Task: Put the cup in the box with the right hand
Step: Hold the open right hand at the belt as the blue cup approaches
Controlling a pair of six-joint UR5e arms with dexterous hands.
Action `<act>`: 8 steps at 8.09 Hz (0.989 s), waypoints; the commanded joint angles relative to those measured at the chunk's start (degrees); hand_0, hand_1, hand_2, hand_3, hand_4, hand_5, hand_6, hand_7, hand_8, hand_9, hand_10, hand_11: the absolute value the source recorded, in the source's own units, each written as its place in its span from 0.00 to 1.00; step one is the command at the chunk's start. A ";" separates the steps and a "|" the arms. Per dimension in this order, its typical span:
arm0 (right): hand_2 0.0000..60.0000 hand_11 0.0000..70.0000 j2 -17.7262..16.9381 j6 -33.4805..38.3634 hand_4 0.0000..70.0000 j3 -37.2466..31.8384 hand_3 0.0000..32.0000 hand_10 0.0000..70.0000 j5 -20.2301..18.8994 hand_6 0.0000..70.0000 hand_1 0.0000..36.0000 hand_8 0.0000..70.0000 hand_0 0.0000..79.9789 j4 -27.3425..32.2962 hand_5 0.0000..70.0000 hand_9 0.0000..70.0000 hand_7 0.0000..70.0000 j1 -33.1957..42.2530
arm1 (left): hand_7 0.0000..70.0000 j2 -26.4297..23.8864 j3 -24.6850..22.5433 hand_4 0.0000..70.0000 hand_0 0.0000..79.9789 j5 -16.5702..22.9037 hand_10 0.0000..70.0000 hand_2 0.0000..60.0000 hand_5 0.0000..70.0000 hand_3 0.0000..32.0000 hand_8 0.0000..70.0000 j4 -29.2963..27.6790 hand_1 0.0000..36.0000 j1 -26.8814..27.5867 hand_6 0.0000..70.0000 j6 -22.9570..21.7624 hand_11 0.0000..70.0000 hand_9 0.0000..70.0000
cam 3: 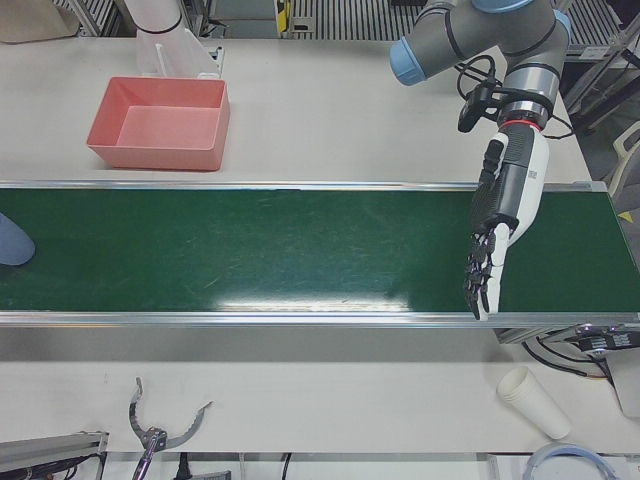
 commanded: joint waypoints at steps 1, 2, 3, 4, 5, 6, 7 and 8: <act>0.04 0.13 -0.91 -0.15 0.00 0.48 0.49 0.05 -0.11 0.08 1.00 0.17 1.00 -0.09 0.20 0.24 0.27 0.02 | 0.00 0.00 0.00 0.00 0.00 0.00 0.00 0.00 0.00 0.00 0.00 0.00 0.00 -0.05 0.00 0.00 0.00 0.00; 0.00 0.09 -1.09 -0.15 0.00 0.48 0.43 0.03 -0.11 0.07 0.82 0.17 1.00 -0.09 0.16 0.24 0.28 -0.07 | 0.00 0.00 0.00 0.00 0.00 0.00 0.00 0.00 0.00 0.00 0.00 0.00 0.00 -0.05 0.00 0.00 0.00 0.00; 0.00 0.09 -1.09 -0.15 0.00 0.39 0.40 0.03 -0.72 0.07 0.84 0.16 1.00 -0.09 0.16 0.23 0.28 -0.07 | 0.00 0.00 0.00 0.00 0.00 0.00 0.00 0.00 0.00 0.00 0.00 0.00 0.00 0.04 0.00 0.00 0.00 0.00; 0.00 0.10 -1.09 -0.42 0.00 0.30 0.39 0.04 -0.90 0.07 0.82 0.16 1.00 -0.09 0.16 0.24 0.28 -0.16 | 0.00 0.00 0.00 0.00 0.00 0.00 0.00 0.00 0.00 0.00 0.00 0.09 0.00 -0.05 0.00 0.00 0.00 0.00; 0.00 0.10 -1.09 -0.59 0.00 0.13 0.38 0.04 -0.90 0.07 0.82 0.16 1.00 -0.09 0.16 0.24 0.28 -0.24 | 0.00 0.00 0.00 0.00 0.00 0.00 0.00 0.00 0.00 0.00 0.00 0.00 0.00 0.04 0.00 0.00 0.00 0.00; 0.00 0.10 -1.09 -0.59 0.00 -0.05 0.37 0.04 -0.90 0.08 0.85 0.17 1.00 -0.18 0.16 0.24 0.29 -0.77 | 0.00 0.00 0.00 0.00 0.00 0.00 0.00 0.00 0.00 0.00 0.00 0.00 0.00 -0.05 0.00 0.00 0.00 0.00; 0.00 0.07 -1.00 -0.68 0.04 -0.05 0.34 0.02 -0.90 0.07 0.72 0.17 0.89 -0.18 0.14 0.25 0.30 -0.77 | 0.00 0.00 0.00 0.00 0.00 0.00 0.00 0.00 0.00 0.00 0.00 0.00 0.00 -0.05 0.00 0.00 0.00 0.00; 0.00 0.06 -1.09 -0.68 0.05 -0.22 0.34 0.02 -0.90 0.07 0.70 0.17 0.86 -0.18 0.13 0.25 0.31 -0.95 | 0.00 0.00 0.00 0.00 0.00 0.00 0.00 0.00 0.00 0.00 0.00 0.00 0.00 0.04 0.00 0.00 0.00 0.00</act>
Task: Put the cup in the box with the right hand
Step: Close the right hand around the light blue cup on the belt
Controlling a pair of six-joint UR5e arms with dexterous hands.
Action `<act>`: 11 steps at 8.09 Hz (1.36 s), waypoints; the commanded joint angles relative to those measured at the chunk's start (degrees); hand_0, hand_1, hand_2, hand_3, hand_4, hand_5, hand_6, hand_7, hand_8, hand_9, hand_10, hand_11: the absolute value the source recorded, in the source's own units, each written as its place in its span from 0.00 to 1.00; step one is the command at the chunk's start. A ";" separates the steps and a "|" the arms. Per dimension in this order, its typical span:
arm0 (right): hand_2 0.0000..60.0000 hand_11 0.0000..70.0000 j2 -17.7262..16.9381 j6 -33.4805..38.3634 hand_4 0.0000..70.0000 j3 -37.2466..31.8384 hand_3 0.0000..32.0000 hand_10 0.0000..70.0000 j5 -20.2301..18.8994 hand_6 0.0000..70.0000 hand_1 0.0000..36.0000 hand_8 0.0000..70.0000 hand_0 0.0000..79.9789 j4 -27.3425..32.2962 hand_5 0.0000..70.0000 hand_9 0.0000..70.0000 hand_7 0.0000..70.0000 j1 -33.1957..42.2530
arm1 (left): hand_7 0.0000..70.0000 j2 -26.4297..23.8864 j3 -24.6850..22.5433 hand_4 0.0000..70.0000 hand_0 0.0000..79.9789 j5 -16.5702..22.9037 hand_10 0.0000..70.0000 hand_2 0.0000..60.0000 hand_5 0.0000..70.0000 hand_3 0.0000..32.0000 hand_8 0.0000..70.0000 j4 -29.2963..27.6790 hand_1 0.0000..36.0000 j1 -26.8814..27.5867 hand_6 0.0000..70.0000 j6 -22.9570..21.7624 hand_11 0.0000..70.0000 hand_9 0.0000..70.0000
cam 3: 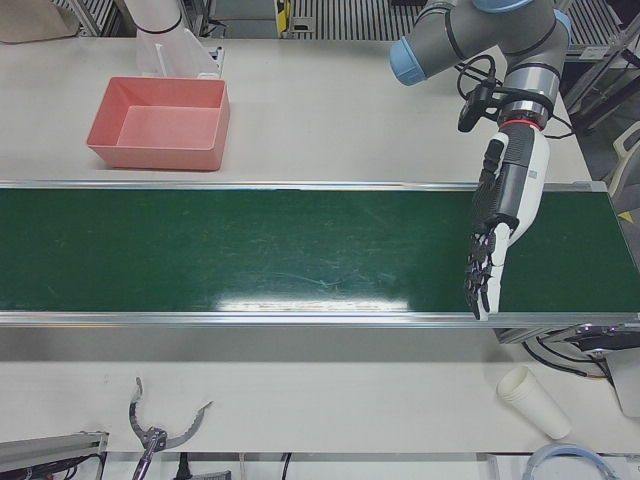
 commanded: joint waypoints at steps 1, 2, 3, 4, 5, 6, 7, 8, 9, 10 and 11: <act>0.07 0.07 -0.02 -0.26 0.00 -0.51 0.50 0.02 -0.02 0.07 0.85 0.17 0.84 -0.03 0.15 0.24 0.29 -0.78 | 0.00 0.00 0.00 0.00 0.00 0.00 0.00 0.00 0.00 0.00 0.00 -0.01 0.00 0.06 0.00 0.00 0.00 0.00; 0.12 0.08 0.07 -0.26 0.00 -0.78 0.54 0.02 -0.02 0.07 0.87 0.16 0.85 -0.03 0.15 0.24 0.29 -1.22 | 0.00 0.00 0.00 0.00 0.00 0.00 0.00 0.00 0.00 0.00 0.00 -0.01 0.00 -0.03 0.00 0.00 0.00 0.00; 0.15 0.08 0.15 -0.35 0.00 -1.30 0.56 0.03 -0.02 0.07 0.87 0.17 0.82 -0.29 0.15 0.24 0.30 -1.66 | 0.00 0.00 0.00 0.00 0.00 0.00 0.00 0.00 0.00 0.00 0.00 -0.01 0.00 -0.03 0.00 0.00 0.00 0.00; 0.17 0.09 0.42 -0.96 0.00 -1.48 0.55 0.03 0.33 0.07 0.86 0.17 0.80 -0.55 0.15 0.24 0.30 -1.32 | 0.00 0.00 0.00 0.00 0.00 0.00 0.00 0.00 0.00 0.00 0.00 -0.01 0.00 0.06 0.00 0.00 0.00 0.00; 0.30 0.10 0.51 -1.75 0.00 -1.57 0.49 0.04 0.77 0.07 0.89 0.17 0.79 -0.73 0.15 0.25 0.32 -0.62 | 0.00 -0.09 0.00 0.00 0.00 0.00 0.00 0.00 0.00 0.00 0.00 -0.01 0.00 0.06 0.00 0.00 0.00 0.00; 0.40 0.10 0.51 -2.10 0.00 -1.05 0.44 0.04 0.95 0.08 0.94 0.18 0.79 -3.08 0.15 0.26 0.34 0.87 | 0.00 0.00 0.00 0.00 0.00 0.00 0.00 0.00 0.00 0.00 0.00 0.08 0.00 0.06 0.00 0.00 0.00 0.00; 1.00 0.16 0.16 -1.85 0.08 0.00 0.15 0.07 0.86 0.12 1.00 0.21 0.73 -6.50 0.19 0.31 0.42 2.79 | 0.00 0.00 -0.09 0.00 0.00 0.00 0.00 0.00 0.00 0.00 0.00 0.08 0.00 -0.03 0.00 0.00 0.00 0.00; 1.00 0.38 -0.54 -1.76 0.58 0.88 0.00 0.22 0.78 0.30 1.00 0.42 0.98 -7.49 0.25 0.66 1.00 4.12 | 0.00 0.00 -0.09 0.00 0.00 0.00 0.00 0.00 0.00 0.00 0.00 0.08 0.00 -0.03 0.00 0.00 0.00 0.00; 1.00 1.00 -2.81 -1.84 1.00 2.63 0.00 0.96 0.77 0.73 1.00 1.00 1.00 -7.50 0.36 1.00 1.00 4.39 | 0.00 0.00 -0.09 0.00 0.00 0.00 0.00 0.00 0.00 0.00 0.00 -0.01 0.00 -0.03 0.00 0.00 0.00 0.00; 1.00 1.00 -3.70 -1.84 1.00 3.78 0.00 1.00 0.69 0.79 1.00 1.00 1.00 -7.50 0.41 1.00 1.00 5.35 | 0.00 0.00 0.00 0.00 0.00 0.00 0.00 0.00 0.00 0.00 0.00 -0.01 0.00 -0.03 0.00 0.00 0.00 0.00; 1.00 1.00 -3.80 -1.93 1.00 4.75 0.00 1.00 0.34 0.82 1.00 1.00 0.99 -7.50 0.43 1.00 1.00 6.15 | 0.00 0.00 0.00 0.00 0.00 0.00 0.00 0.00 0.00 0.00 0.00 -0.01 0.00 -0.03 0.00 0.00 0.00 0.00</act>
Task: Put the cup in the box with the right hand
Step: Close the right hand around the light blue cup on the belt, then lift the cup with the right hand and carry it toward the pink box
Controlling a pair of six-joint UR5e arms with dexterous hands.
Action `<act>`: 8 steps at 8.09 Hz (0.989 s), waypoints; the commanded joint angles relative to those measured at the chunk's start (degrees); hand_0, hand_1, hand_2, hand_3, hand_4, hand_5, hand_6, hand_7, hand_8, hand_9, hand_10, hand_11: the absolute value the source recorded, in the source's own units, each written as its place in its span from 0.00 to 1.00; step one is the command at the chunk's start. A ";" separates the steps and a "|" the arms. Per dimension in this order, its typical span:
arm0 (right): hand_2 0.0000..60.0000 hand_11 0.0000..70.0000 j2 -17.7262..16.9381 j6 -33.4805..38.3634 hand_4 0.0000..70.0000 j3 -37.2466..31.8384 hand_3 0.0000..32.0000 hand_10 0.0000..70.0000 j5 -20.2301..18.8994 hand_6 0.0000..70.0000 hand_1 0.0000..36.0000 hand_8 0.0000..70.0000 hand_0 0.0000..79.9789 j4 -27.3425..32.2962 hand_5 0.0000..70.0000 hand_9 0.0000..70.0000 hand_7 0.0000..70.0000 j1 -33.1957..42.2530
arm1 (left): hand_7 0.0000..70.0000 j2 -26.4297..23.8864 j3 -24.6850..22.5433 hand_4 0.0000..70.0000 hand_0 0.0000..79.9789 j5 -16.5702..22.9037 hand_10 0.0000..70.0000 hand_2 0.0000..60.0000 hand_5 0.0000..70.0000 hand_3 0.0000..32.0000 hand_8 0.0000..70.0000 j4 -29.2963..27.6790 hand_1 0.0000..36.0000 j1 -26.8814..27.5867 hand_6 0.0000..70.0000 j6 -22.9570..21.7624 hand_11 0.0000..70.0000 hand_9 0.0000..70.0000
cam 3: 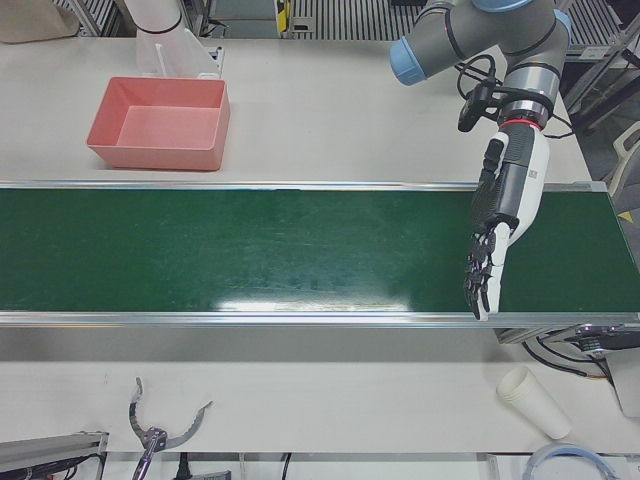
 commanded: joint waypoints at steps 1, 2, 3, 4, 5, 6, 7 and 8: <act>1.00 1.00 -1.36 -0.28 1.00 4.91 0.00 1.00 -0.50 0.84 1.00 1.00 0.88 -0.28 0.46 1.00 1.00 1.53 | 0.00 0.00 0.06 0.00 0.00 0.00 0.00 0.00 0.00 0.00 0.00 -0.03 0.00 0.08 0.00 0.00 0.00 0.00; 1.00 1.00 -0.66 -0.54 0.97 7.11 0.00 1.00 -0.50 0.85 1.00 1.00 0.82 -0.36 0.47 1.00 1.00 0.66 | 0.00 0.00 0.06 0.00 0.00 0.00 0.00 0.00 0.00 0.00 0.00 -0.03 0.00 -0.01 0.00 0.00 0.00 0.00; 1.00 1.00 -0.40 -1.24 0.83 10.01 0.00 1.00 -0.50 0.85 1.00 1.00 0.81 -0.45 0.48 1.00 1.00 -1.09 | 0.00 0.00 0.06 0.00 0.00 0.00 0.00 0.00 0.00 0.00 0.00 -0.03 0.00 0.08 0.00 0.00 0.00 0.00; 1.00 1.00 1.78 -4.64 0.81 13.87 0.00 1.00 -0.50 0.84 1.00 1.00 0.81 -1.06 0.48 1.00 1.00 -2.33 | 0.00 0.00 0.06 0.00 0.00 0.00 0.00 0.00 0.00 0.00 0.00 0.06 0.00 -0.01 0.00 0.00 0.00 0.00; 1.00 1.00 5.63 -6.07 0.81 17.47 0.00 1.00 -0.42 0.84 1.00 1.00 0.85 -5.85 0.48 1.00 1.00 -6.08 | 0.00 0.00 0.06 0.00 0.00 -0.09 0.00 0.00 0.00 0.00 0.00 0.06 0.00 0.08 0.00 0.00 0.00 0.00; 1.00 1.00 10.98 -7.65 0.89 19.16 0.00 1.00 -0.24 0.84 1.00 1.00 0.86 -9.73 0.47 1.00 1.00 -10.12 | 0.00 0.00 0.06 0.00 0.00 0.00 0.00 0.00 0.00 0.00 0.00 0.06 0.00 0.08 0.00 0.00 0.00 0.00; 1.00 1.00 14.69 -12.88 1.00 20.57 0.00 1.00 0.54 0.84 1.00 1.00 0.86 -10.03 0.46 1.00 1.00 -15.47 | 0.00 -0.09 0.06 0.00 0.00 0.00 0.00 0.00 0.00 0.00 0.00 0.06 0.00 -0.01 0.00 0.00 0.00 0.00; 1.00 1.00 17.77 -16.94 1.00 21.02 0.00 1.00 3.60 0.84 1.00 1.00 0.87 -10.03 0.46 1.00 1.00 -21.44 | 0.00 -0.09 0.06 0.00 0.00 0.00 0.00 0.00 0.00 0.00 0.00 0.06 0.00 0.08 0.00 0.00 0.00 0.00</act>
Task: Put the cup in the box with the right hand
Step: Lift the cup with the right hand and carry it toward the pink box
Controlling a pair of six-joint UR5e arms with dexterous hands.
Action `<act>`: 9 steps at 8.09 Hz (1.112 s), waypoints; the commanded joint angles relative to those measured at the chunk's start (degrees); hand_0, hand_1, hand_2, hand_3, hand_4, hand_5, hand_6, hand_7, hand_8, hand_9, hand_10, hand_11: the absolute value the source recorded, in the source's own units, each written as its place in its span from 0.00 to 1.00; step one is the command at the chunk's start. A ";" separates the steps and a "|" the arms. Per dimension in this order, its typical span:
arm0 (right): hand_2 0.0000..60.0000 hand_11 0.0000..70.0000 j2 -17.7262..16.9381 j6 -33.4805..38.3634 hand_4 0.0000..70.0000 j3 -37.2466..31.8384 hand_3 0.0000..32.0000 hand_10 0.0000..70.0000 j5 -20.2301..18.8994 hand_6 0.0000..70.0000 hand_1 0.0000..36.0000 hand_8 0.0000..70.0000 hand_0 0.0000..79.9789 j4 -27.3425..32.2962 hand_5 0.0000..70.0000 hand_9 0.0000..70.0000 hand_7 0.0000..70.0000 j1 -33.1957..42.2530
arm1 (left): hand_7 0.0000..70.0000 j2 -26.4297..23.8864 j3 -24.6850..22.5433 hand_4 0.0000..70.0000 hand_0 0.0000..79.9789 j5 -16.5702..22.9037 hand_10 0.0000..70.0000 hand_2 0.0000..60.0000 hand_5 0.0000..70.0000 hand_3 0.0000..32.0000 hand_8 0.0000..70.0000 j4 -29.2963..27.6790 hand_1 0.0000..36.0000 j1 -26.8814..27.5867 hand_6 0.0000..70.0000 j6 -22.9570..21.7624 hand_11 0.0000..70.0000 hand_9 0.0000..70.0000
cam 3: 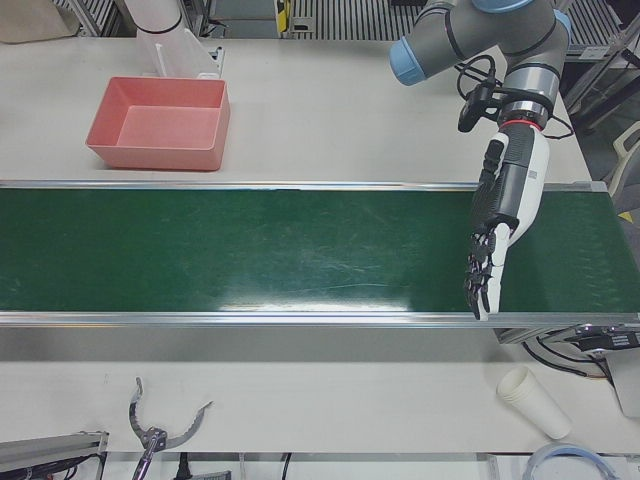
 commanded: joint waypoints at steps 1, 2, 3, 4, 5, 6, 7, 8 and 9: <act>1.00 1.00 9.41 -11.09 0.96 2.61 0.00 1.00 8.15 0.84 1.00 1.00 0.89 -1.51 0.47 1.00 1.00 -17.48 | 0.00 -0.06 0.00 0.00 0.00 0.02 0.00 0.00 0.00 0.00 0.00 0.00 0.00 0.04 0.00 0.00 0.00 0.00; 1.00 1.00 10.91 -15.30 1.00 3.13 0.00 1.00 10.98 0.84 1.00 1.00 0.89 -1.42 0.46 1.00 1.00 -23.29 | 0.00 -0.06 -0.09 0.00 0.00 0.02 0.00 0.00 0.00 0.00 0.00 0.09 0.00 -0.05 0.00 0.00 0.00 0.00; 1.00 1.00 11.97 -18.30 1.00 3.22 0.00 1.00 12.14 0.83 1.00 1.00 0.90 -1.07 0.46 1.00 1.00 -27.26 | 0.00 -0.06 -0.09 0.00 0.00 0.02 0.00 0.00 0.00 0.00 0.00 0.01 0.00 -0.05 0.00 0.00 0.00 0.00; 1.00 1.00 13.03 -21.64 1.00 3.05 0.00 1.00 13.29 0.83 1.00 1.00 0.91 -0.20 0.46 1.00 1.00 -31.48 | 0.00 -0.06 -0.09 0.00 0.00 0.02 0.00 0.00 0.00 0.00 0.00 0.00 0.00 0.04 0.00 0.00 0.00 0.00; 1.00 1.00 13.56 -26.20 1.00 2.79 0.00 1.00 13.82 0.83 1.00 1.00 0.92 2.51 0.46 1.00 1.00 -35.35 | 0.00 -0.06 -0.09 0.00 0.00 0.02 0.00 0.00 0.00 0.00 0.00 0.00 0.00 0.04 0.00 0.00 0.00 0.00; 1.00 1.00 13.39 -30.07 0.96 2.35 0.00 1.00 14.00 0.83 1.00 1.00 0.94 6.71 0.46 1.00 1.00 -38.43 | 0.00 -0.06 -0.09 0.00 0.00 0.02 0.00 0.00 0.00 0.00 0.00 0.09 0.00 0.04 0.00 0.00 0.00 0.00; 1.00 1.00 13.39 -33.50 0.96 2.08 0.00 1.00 15.13 0.82 1.00 1.00 0.95 9.54 0.46 1.00 1.00 -42.03 | 0.00 -0.06 -0.09 0.00 0.00 0.02 0.00 0.00 0.00 0.00 0.00 0.09 0.00 -0.05 0.00 0.00 0.00 0.00; 1.00 1.00 12.69 -34.41 0.99 2.34 0.00 1.00 15.49 0.82 1.00 1.00 0.98 10.87 0.45 1.00 1.00 -43.98 | 0.00 -0.06 -0.09 0.00 0.00 0.02 0.00 0.00 0.00 0.00 0.00 0.09 0.00 0.04 0.00 0.00 0.00 0.00; 1.00 1.00 11.47 -34.42 1.00 2.95 0.00 1.00 15.49 0.80 1.00 1.00 1.00 10.88 0.44 1.00 1.00 -44.17 | 0.00 -0.06 0.00 0.00 0.00 0.02 0.00 0.00 0.00 0.00 0.00 0.01 0.00 0.04 0.00 0.00 0.00 0.00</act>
